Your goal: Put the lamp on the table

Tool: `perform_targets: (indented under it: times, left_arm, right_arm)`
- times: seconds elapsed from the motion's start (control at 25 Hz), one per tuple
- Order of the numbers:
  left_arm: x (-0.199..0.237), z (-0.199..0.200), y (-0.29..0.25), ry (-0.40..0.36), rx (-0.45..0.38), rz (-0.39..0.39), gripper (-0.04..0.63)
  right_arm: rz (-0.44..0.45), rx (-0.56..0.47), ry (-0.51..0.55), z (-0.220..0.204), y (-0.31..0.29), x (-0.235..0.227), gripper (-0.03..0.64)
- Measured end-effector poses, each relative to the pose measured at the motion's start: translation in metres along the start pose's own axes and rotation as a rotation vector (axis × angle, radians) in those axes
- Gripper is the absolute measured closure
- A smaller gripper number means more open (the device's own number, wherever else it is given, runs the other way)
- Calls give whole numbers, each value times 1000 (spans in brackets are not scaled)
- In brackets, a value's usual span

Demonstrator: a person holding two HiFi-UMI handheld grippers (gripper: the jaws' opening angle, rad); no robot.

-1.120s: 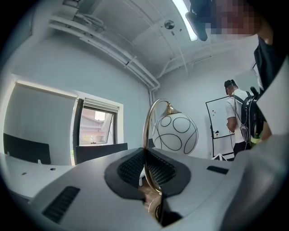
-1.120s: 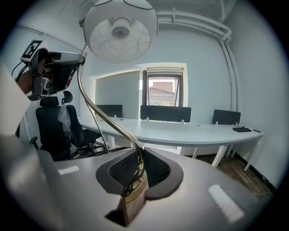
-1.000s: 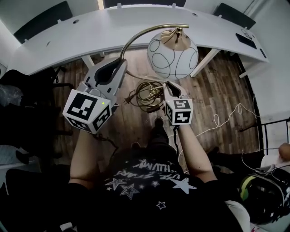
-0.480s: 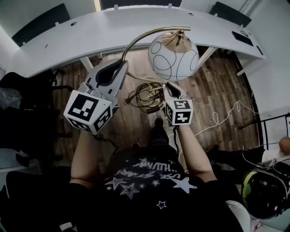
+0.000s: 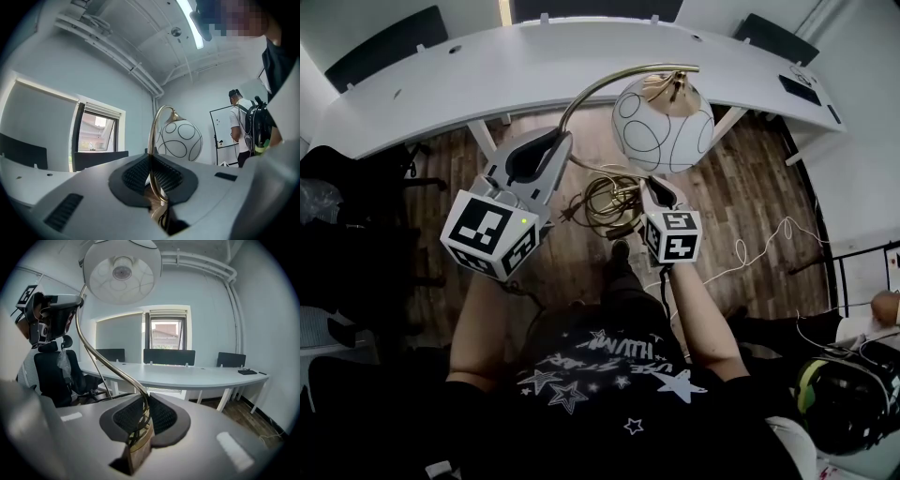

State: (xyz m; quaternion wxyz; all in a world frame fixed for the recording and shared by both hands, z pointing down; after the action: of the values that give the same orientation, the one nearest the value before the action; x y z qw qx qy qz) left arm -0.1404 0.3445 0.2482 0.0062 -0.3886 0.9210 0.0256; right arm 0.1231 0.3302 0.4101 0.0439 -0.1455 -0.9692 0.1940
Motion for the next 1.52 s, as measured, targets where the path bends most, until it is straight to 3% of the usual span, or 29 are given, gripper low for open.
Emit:
perform_targets:
  times: [0.72, 1.32, 1.52]
  left_arm:
    - [3, -31, -32, -25, 27, 47, 565]
    - [99, -33, -141, -26, 73, 96, 565]
    - [158, -35, -228, -6, 98, 87, 565]
  right_arm:
    - [65, -5, 1, -20, -50, -26, 577]
    - [127, 29, -5, 35, -183, -76, 577]
    - [124, 51, -30, 68, -263, -124, 577]
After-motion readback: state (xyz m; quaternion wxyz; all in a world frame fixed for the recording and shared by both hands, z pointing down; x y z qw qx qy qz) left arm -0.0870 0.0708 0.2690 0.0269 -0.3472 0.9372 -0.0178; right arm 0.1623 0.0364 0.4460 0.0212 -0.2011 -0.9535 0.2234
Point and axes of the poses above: the fingertips, and each gripper's own axes: y backward along the fingers, x to its left, z out of its top, the point moved 10 cm from there along y, backward along the fingers, and after that the axes turned 3 degrees about -z, right-handed, at the moved point
